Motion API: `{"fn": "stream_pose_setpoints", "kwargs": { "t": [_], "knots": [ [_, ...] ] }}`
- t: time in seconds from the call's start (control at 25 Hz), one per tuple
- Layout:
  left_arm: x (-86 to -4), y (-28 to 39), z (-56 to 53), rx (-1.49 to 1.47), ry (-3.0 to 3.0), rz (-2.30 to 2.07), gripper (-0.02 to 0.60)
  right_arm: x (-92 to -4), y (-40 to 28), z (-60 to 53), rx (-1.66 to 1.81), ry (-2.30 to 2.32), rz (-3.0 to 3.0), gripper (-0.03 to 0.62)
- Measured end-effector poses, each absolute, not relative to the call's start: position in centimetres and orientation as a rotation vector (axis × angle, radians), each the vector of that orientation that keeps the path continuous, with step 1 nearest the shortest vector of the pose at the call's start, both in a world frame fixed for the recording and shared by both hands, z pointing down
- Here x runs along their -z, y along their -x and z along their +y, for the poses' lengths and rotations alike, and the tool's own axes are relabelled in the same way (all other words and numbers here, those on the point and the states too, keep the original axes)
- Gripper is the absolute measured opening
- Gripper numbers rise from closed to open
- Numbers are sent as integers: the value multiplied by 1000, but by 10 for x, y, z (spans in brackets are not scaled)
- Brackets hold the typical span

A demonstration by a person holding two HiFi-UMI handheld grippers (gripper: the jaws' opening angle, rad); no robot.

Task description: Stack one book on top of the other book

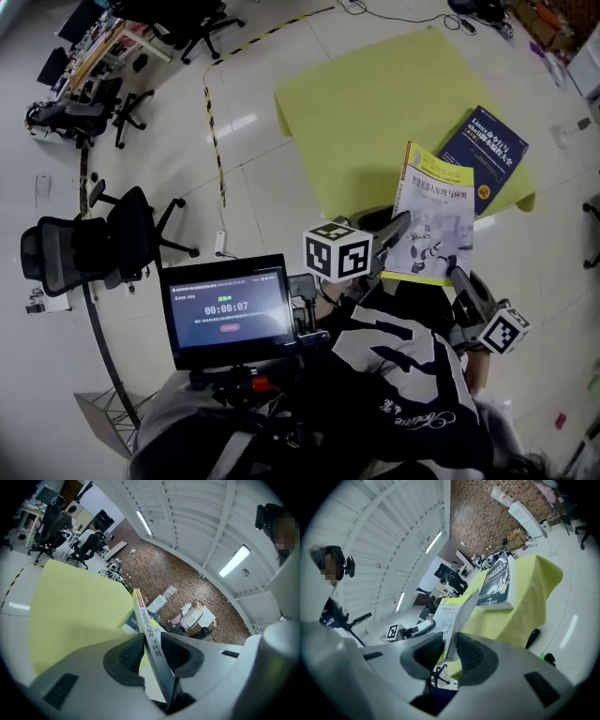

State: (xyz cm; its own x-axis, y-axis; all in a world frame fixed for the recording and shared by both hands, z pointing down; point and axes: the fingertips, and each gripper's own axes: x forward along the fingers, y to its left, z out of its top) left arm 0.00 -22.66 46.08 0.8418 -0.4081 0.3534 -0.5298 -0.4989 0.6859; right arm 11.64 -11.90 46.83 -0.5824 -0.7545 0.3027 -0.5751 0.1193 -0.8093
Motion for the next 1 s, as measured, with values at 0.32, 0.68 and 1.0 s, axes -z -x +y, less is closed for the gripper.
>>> {"fn": "stream_pose_setpoints", "kwargs": {
  "t": [0.32, 0.68, 1.0],
  "knots": [
    [-488, -110, -296, -142, -2111, -806, 114, -489, -241, -205, 1457, 1244, 2314, 93],
    [-517, -182, -340, -215, -2078, -816, 114, -505, -311, -249, 1496, 1262, 2335, 94],
    [-564, -193, -356, -420, -2054, -842, 110, -522, -320, -261, 1521, 1311, 2410, 63]
  ]
}}
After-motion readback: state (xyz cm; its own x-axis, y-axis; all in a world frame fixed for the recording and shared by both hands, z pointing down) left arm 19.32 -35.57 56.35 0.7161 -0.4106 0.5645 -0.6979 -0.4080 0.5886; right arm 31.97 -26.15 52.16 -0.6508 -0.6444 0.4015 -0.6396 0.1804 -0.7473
